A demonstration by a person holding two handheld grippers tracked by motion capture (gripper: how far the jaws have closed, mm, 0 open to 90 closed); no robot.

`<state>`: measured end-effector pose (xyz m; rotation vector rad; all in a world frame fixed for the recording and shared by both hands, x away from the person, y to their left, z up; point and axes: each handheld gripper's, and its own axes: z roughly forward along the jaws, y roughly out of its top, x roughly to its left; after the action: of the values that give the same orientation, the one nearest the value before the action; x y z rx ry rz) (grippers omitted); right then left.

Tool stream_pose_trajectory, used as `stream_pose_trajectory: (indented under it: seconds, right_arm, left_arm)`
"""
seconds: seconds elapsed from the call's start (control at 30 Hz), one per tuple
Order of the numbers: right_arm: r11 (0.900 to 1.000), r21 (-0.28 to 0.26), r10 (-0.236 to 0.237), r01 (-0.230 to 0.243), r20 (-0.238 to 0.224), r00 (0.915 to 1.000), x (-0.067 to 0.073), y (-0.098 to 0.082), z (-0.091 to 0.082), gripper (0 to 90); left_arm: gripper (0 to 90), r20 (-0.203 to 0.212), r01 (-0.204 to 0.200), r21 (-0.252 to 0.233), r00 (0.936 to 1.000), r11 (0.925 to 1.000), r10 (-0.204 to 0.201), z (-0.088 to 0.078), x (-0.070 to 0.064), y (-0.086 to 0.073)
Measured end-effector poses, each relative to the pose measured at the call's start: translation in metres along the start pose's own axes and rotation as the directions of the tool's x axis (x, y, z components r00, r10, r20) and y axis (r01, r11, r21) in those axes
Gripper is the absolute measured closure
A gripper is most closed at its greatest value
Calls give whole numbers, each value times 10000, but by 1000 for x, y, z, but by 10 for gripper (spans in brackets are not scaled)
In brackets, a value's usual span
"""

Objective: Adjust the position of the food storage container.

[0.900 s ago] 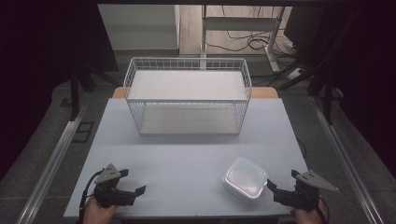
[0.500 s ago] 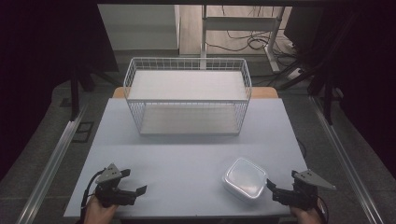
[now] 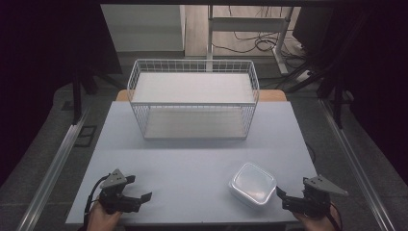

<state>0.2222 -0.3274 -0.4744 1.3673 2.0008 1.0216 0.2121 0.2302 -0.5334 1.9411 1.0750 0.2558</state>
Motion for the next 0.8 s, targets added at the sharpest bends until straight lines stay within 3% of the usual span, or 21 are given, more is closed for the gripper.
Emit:
stream_pose_trajectory:
  seconds: [0.1, 0.23, 0.33, 0.37, 0.4, 0.43, 0.5, 0.53, 0.6, 0.8]
  right_arm:
    - [9997, 181, 136, -138, 90, 9999, -2, -1, -4, 96]
    - [9983, 420, 426, -413, -296, 9987, -4, -4, -5, 374]
    - [9948, 877, 560, -515, -489, 9972, -2, -5, -4, 533]
    - [9915, 1122, 751, -656, -825, 9938, -2, -6, -4, 622]
    - [9915, 1122, 751, -656, -825, 9938, -2, -6, -4, 622]
    - [9889, 1292, 892, -738, -1179, 9890, -2, -7, -3, 713]
    - [9879, 1391, 873, -690, -1298, 9877, -1, -8, -2, 752]
    - [9863, 1534, 843, -614, -1474, 9855, 1, -8, -1, 836]
    - [9851, 1647, 778, -503, -1648, 9832, 4, -8, 0, 889]
    - [9768, 2120, 729, -298, -1986, 9774, 13, -8, 8, 892]
  left_arm:
    - [43, 7, -10, 18, 10000, 10000, 10, 0, 0, 0]
    - [41, -5, -39, 76, 10000, 10000, 39, 1, -1, 0]
    - [40, -9, -61, 74, 10000, 10000, 61, 2, -1, 1]
    - [39, -23, -59, 68, 10000, 10000, 59, 1, -1, 1]
    - [39, -23, -59, 68, 10000, 10000, 59, 1, -1, 1]
    - [39, -32, -49, 55, 10000, 10000, 49, 1, -1, 1]
    - [38, -33, -37, 46, 10000, 10000, 37, 1, -1, 1]
    - [39, -27, -28, 34, 10000, 10000, 28, 1, -1, 1]
    - [39, -25, -32, 51, 10000, 10000, 32, 1, -1, 1]
    - [39, -22, -49, 82, 10000, 10000, 49, 2, -2, 1]
